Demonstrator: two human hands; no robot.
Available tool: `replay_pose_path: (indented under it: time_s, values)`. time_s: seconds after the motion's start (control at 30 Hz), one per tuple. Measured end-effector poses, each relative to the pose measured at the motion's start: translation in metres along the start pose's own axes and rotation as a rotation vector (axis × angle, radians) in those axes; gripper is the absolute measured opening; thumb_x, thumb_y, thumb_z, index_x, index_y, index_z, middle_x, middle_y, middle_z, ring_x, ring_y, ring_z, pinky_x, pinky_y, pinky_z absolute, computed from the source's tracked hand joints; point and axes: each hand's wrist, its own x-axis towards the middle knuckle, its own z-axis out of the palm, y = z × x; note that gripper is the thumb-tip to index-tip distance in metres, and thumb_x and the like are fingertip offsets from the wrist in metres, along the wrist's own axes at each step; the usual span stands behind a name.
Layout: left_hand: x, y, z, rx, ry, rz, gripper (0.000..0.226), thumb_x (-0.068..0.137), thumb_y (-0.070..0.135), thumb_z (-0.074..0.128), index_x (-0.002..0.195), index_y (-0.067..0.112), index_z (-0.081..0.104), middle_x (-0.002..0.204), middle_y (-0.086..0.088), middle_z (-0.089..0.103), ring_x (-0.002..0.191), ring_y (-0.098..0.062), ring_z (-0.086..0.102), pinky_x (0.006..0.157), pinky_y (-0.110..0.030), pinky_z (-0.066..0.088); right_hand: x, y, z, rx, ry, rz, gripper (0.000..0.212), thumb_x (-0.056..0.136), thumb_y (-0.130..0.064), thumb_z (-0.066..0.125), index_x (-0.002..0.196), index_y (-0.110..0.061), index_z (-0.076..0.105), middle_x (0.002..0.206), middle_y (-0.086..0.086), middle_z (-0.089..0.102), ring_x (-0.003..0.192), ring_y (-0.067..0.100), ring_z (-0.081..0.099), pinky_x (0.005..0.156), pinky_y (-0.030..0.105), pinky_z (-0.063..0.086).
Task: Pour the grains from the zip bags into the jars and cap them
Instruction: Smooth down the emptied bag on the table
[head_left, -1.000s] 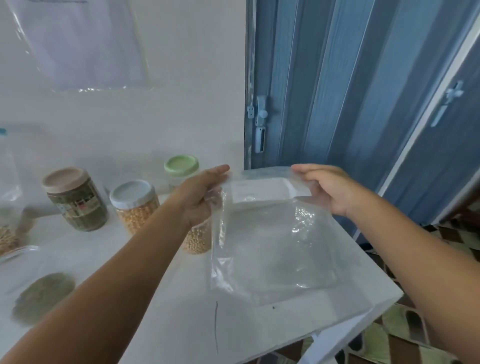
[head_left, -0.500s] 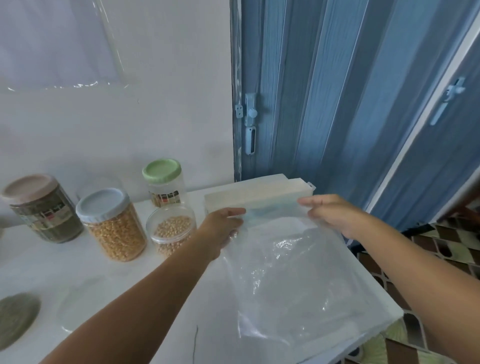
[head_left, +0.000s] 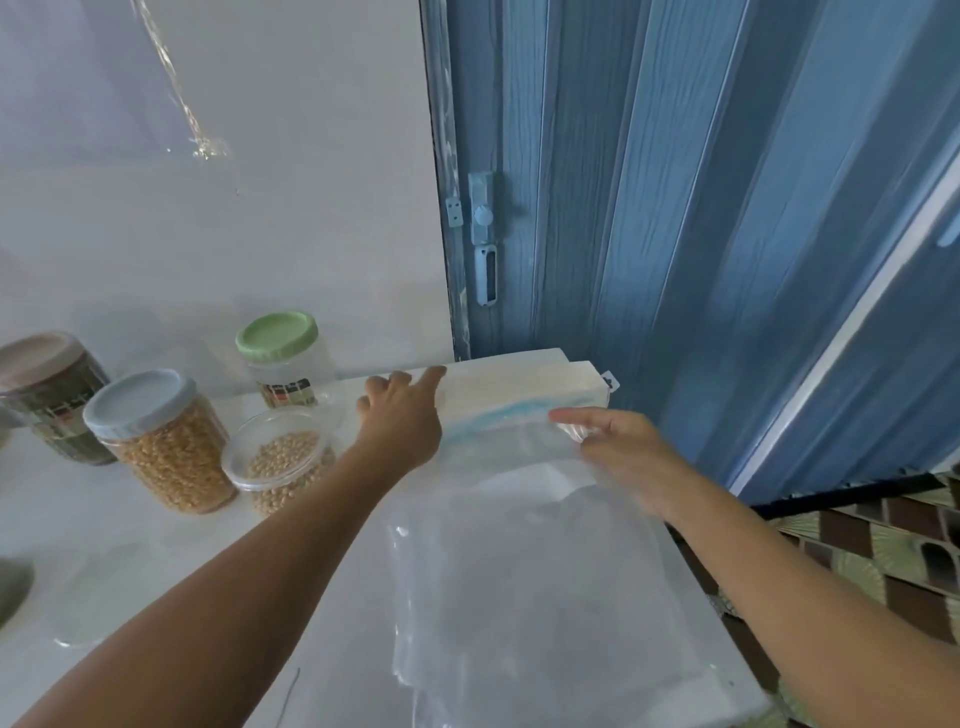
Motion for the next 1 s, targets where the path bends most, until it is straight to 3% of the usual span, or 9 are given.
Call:
replay_pose_path:
  time_s: [0.1, 0.23, 0.4, 0.53, 0.63, 0.77, 0.87, 0.93, 1.0]
  values:
    - [0.019, -0.003, 0.006, -0.01, -0.086, 0.008, 0.064, 0.102, 0.012, 0.047, 0.16, 0.034, 0.03, 0.148, -0.005, 0.055, 0.138, -0.034, 0.042, 0.112, -0.047, 0.035, -0.001, 0.002, -0.001, 0.091, -0.03, -0.006, 0.042, 0.091, -0.002, 0.071, 0.108, -0.04, 0.081, 0.122, -0.005, 0.071, 0.085, 0.012, 0.06, 0.074, 0.021, 0.05]
    - [0.03, -0.014, 0.017, -0.347, -0.095, -0.022, 0.054, 0.097, 0.004, 0.058, 0.146, 0.027, 0.058, 0.118, -0.007, 0.069, 0.118, -0.027, 0.063, 0.107, -0.029, 0.045, 0.001, 0.007, -0.004, 0.062, -0.048, 0.028, 0.037, 0.089, -0.009, 0.079, 0.11, -0.039, 0.079, 0.119, 0.005, 0.074, 0.09, 0.01, 0.065, 0.084, 0.021, 0.053]
    - [0.036, -0.013, 0.005, -0.397, 0.038, 0.038, 0.049, 0.098, 0.006, 0.06, 0.142, 0.028, 0.059, 0.111, -0.004, 0.07, 0.111, -0.027, 0.065, 0.103, -0.027, 0.044, 0.005, 0.0, -0.001, 0.151, -0.053, 0.006, 0.04, 0.09, -0.003, 0.077, 0.115, -0.034, 0.078, 0.13, 0.0, 0.069, 0.113, 0.012, 0.068, 0.083, 0.015, 0.056]
    - [0.038, -0.01, -0.019, -0.402, 0.135, 0.094, 0.045, 0.101, 0.008, 0.058, 0.142, 0.027, 0.059, 0.116, -0.007, 0.071, 0.112, -0.028, 0.063, 0.108, -0.035, 0.043, 0.017, -0.014, 0.003, 0.298, -0.045, 0.012, 0.042, 0.094, 0.008, 0.063, 0.111, -0.028, 0.077, 0.131, 0.006, 0.069, 0.109, 0.014, 0.073, 0.075, 0.014, 0.057]
    - [0.037, -0.015, -0.025, -0.402, 0.133, 0.12, 0.046, 0.101, 0.008, 0.058, 0.142, 0.028, 0.058, 0.107, 0.0, 0.068, 0.111, -0.025, 0.061, 0.101, -0.029, 0.04, 0.029, -0.018, 0.01, 0.266, -0.049, 0.021, 0.043, 0.095, 0.011, 0.059, 0.107, -0.026, 0.077, 0.134, 0.006, 0.067, 0.104, 0.014, 0.075, 0.076, 0.016, 0.058]
    - [0.031, -0.018, -0.014, -0.392, 0.098, 0.175, 0.047, 0.099, 0.006, 0.059, 0.141, 0.027, 0.059, 0.102, 0.002, 0.069, 0.109, -0.025, 0.064, 0.101, -0.029, 0.041, 0.041, -0.012, 0.017, 0.108, -0.023, 0.006, 0.045, 0.095, 0.008, 0.06, 0.105, -0.033, 0.075, 0.13, 0.002, 0.07, 0.11, 0.019, 0.072, 0.095, 0.032, 0.059]
    - [0.03, -0.021, 0.005, -0.39, 0.019, 0.167, 0.047, 0.1, 0.006, 0.057, 0.141, 0.03, 0.059, 0.108, -0.001, 0.071, 0.11, -0.024, 0.064, 0.098, -0.029, 0.045, 0.038, -0.009, 0.02, -0.089, 0.004, -0.063, 0.045, 0.092, 0.003, 0.06, 0.11, -0.036, 0.074, 0.125, -0.008, 0.07, 0.11, 0.017, 0.069, 0.095, 0.032, 0.057]
    - [0.029, -0.024, 0.016, -0.375, -0.014, 0.15, 0.047, 0.101, 0.007, 0.056, 0.141, 0.031, 0.059, 0.11, 0.0, 0.07, 0.109, -0.024, 0.063, 0.098, -0.028, 0.046, 0.038, -0.009, 0.02, -0.304, 0.047, -0.132, 0.038, 0.092, -0.01, 0.065, 0.117, -0.037, 0.074, 0.127, -0.014, 0.068, 0.121, 0.017, 0.062, 0.103, 0.031, 0.05]
    - [0.028, -0.027, 0.024, -0.374, -0.026, 0.128, 0.049, 0.101, 0.006, 0.056, 0.143, 0.032, 0.058, 0.114, -0.003, 0.071, 0.112, -0.023, 0.063, 0.103, -0.029, 0.046, 0.034, -0.01, 0.02, -0.671, 0.116, -0.16, 0.039, 0.094, -0.035, 0.066, 0.133, -0.041, 0.066, 0.141, -0.003, 0.06, 0.138, 0.023, 0.045, 0.11, 0.033, 0.033]
